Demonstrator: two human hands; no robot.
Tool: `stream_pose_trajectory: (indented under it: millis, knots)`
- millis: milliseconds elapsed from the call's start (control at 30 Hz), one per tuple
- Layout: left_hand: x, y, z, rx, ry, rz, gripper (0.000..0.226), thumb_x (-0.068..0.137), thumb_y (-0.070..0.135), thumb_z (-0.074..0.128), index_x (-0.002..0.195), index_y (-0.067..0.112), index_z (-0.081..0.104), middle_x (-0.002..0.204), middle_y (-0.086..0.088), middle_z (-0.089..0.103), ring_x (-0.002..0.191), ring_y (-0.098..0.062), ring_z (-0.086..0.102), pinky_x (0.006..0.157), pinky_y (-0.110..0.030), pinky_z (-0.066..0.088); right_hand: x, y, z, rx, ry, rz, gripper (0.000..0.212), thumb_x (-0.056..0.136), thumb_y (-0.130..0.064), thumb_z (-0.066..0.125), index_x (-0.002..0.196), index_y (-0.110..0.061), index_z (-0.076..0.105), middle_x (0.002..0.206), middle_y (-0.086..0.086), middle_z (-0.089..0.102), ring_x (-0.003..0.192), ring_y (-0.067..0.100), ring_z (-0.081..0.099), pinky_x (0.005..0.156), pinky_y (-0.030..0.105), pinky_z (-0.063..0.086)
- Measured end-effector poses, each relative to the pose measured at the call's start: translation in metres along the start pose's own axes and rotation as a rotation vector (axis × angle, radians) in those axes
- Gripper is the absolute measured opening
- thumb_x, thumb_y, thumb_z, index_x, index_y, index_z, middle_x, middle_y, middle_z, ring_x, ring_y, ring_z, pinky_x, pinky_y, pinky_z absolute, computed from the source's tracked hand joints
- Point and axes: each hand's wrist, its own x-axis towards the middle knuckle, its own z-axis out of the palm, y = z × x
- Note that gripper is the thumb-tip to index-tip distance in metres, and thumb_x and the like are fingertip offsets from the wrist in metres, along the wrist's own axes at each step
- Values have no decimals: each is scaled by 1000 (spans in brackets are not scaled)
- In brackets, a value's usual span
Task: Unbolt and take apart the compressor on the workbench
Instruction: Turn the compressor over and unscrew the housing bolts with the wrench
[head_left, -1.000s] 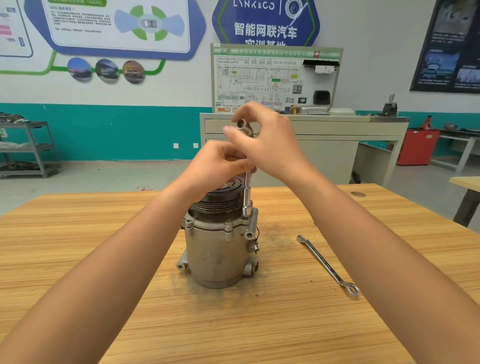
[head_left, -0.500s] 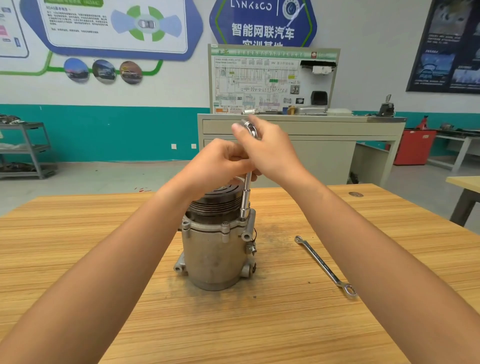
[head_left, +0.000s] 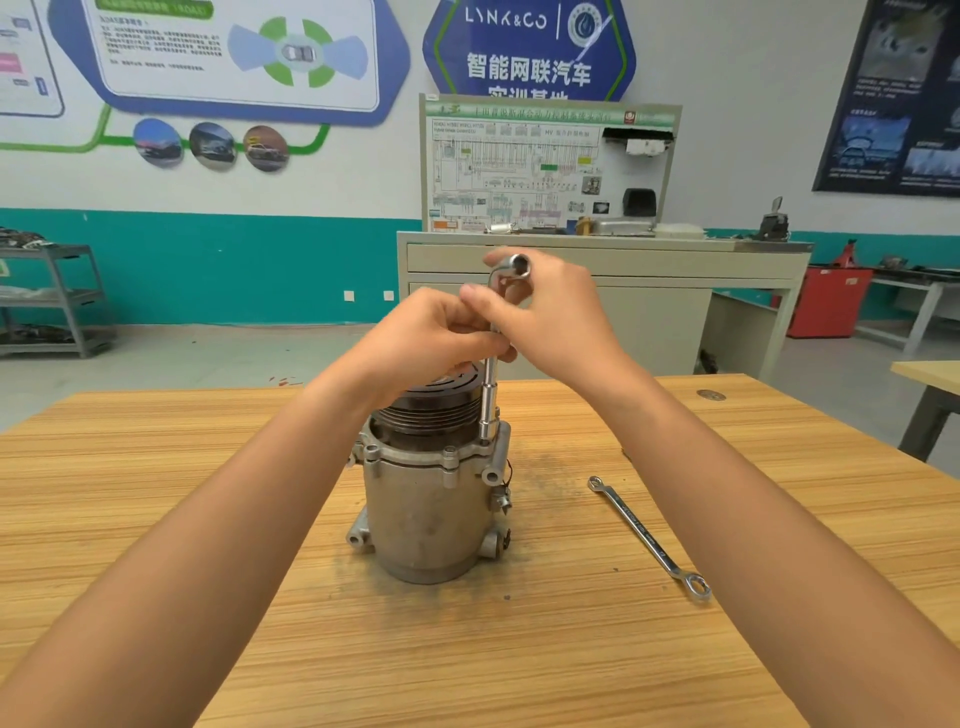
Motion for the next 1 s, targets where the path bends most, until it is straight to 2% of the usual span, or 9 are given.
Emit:
stream_pose_trajectory:
  millis: [133,200,300,433,533,667,833,900,1000]
  knots:
    - [1,-5,12,-32,154,20,8,82,16,71,75,14,70,58,15,67,52,9,54,51,-4,37,-11,2,4,410,123,210,14,76,-26,74,72,-23,60,64,-6,65,62,6,61,56,24,51]
    - [1,-9,14,-141,126,-13,8,85,14,67,79,18,67,65,13,69,61,6,59,58,-6,43,-11,4,6,601,114,276,12,76,-18,74,82,-19,64,64,-7,68,61,5,63,54,24,51]
    - [-1,-13,10,-172,16,-51,19,92,8,57,91,25,66,79,13,72,74,5,63,69,-11,49,-8,8,7,732,92,368,36,82,-16,69,115,-9,58,66,-9,69,63,-3,63,54,12,47]
    - [2,-14,6,-107,49,-43,18,89,6,61,85,23,66,74,15,71,69,9,63,62,-5,44,-6,13,6,694,18,377,42,90,-24,58,129,-9,49,73,-10,69,77,-6,63,65,9,46]
    - [3,-14,10,-115,96,-41,7,85,7,66,85,14,65,75,7,70,64,7,61,58,-4,42,-5,8,8,547,21,297,22,86,-28,63,105,-16,64,70,-11,68,66,-5,63,54,6,44]
    - [4,-15,16,-10,168,56,9,84,10,67,83,19,64,74,4,60,57,8,51,56,-5,39,-7,4,11,175,67,135,12,84,-24,64,81,-13,63,76,-1,66,79,15,63,73,29,49]
    - [2,-12,6,-41,-71,16,24,93,11,55,91,32,66,89,18,71,87,9,62,77,-4,44,-3,6,7,307,-127,163,18,91,-24,54,75,-18,58,75,-2,61,76,15,58,75,40,50]
    - [2,-12,0,-49,-128,8,23,92,8,56,92,27,69,91,16,73,91,6,64,85,-8,44,-4,9,6,457,-202,190,20,94,-24,52,75,-21,59,70,-8,59,66,4,58,61,26,49]
    - [3,-9,-1,4,-10,26,10,84,12,69,91,16,74,87,3,74,84,-1,67,82,-15,48,-12,11,11,577,-163,221,17,92,-24,56,75,-23,61,70,-12,64,62,-5,59,55,10,44]
